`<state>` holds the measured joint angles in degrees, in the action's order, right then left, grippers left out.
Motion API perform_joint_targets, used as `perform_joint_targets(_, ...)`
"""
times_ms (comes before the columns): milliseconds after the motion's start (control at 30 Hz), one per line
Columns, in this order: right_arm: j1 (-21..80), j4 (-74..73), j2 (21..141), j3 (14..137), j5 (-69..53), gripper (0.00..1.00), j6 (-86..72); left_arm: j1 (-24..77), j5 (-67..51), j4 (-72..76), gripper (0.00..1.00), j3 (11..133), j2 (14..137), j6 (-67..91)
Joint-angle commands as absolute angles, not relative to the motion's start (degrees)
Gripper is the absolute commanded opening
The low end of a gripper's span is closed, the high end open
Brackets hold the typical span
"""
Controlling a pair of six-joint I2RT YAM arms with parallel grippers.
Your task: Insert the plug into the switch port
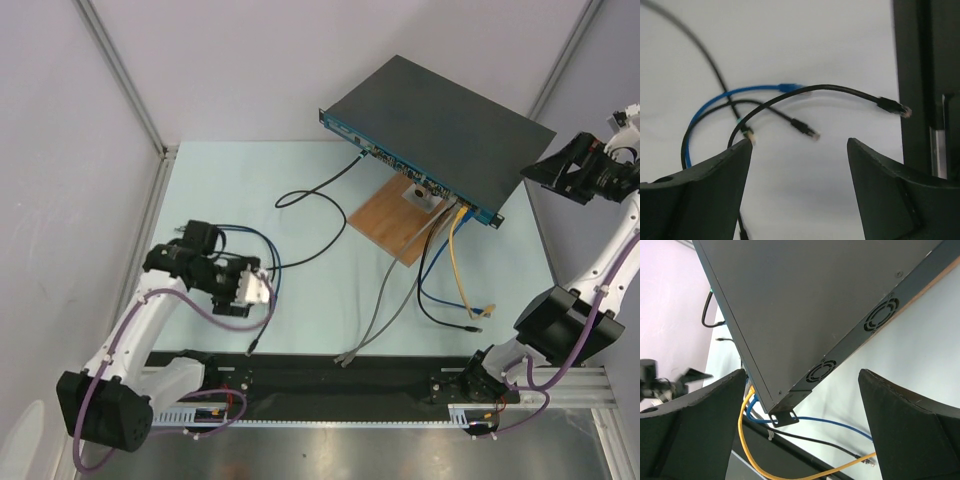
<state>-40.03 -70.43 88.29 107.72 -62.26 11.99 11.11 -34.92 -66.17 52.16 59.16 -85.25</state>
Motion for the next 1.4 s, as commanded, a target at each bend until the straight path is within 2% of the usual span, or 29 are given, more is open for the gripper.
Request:
perform_joint_targets(0, -38.42, -71.81, 86.93, 106.80, -61.26, 1.00, 13.36, 16.25, -33.85, -72.61, 0.82, 47.56, 58.45, -112.66)
perform_joint_targets(267, -36.56, -71.89, 84.20, 105.29, -59.59, 1.00, 12.83, 27.85, -30.68, -60.04, 0.86, 38.95, 59.59, -120.14)
perform_joint_targets(567, -36.39, -72.33, 83.94, 105.64, -59.77, 1.00, 11.25, 31.29, -27.87, -48.79, 0.87, 34.10, 67.05, -127.18)
perform_joint_targets(700, -36.39, -72.42, 83.76, 105.29, -59.50, 1.00, 10.81, 32.52, -27.86, -45.44, 0.82, 34.10, 69.69, -126.83)
perform_joint_targets(867, -36.39, -72.07, 83.93, 105.21, -59.59, 1.00, 10.37, 33.84, -27.25, -44.48, 0.64, 36.38, 73.65, -126.21)
perform_joint_targets(900, -36.39, -71.98, 84.02, 105.38, -59.68, 1.00, 10.37, 33.84, -27.42, -44.47, 0.60, 36.73, 74.70, -126.12)
perform_joint_targets(933, -36.39, -72.07, 84.11, 105.38, -59.76, 1.00, 10.37, 33.84, -27.60, -44.82, 0.51, 37.26, 75.14, -126.30)
perform_joint_targets(1033, -36.39, -71.98, 84.11, 105.82, -59.94, 1.00, 10.37, 33.84, -30.67, -47.63, 0.36, 39.98, 75.59, -125.34)
perform_joint_targets(1100, -36.39, -72.25, 84.20, 106.43, -60.03, 1.00, 11.25, 34.10, -32.16, -49.65, 0.31, 42.00, 74.71, -124.37)
perform_joint_targets(1200, -36.39, -72.25, 83.76, 107.58, -60.73, 1.00, 12.21, 34.63, -34.80, -54.39, 0.15, 46.74, 74.09, -118.07)
perform_joint_targets(1300, -36.30, -71.19, 83.58, 108.19, -62.13, 1.00, 12.13, 35.16, -38.22, -59.67, 0.08, 53.16, 73.74, -111.30)
perform_joint_targets(1333, -36.30, -70.58, 83.24, 108.28, -62.83, 1.00, 12.13, 35.07, -38.93, -60.29, 0.01, 54.48, 73.13, -109.01)
perform_joint_targets(1367, -36.21, -70.23, 83.15, 108.28, -63.45, 1.00, 11.95, 35.07, -40.94, -61.16, 0.00, 57.71, 72.86, -106.46)
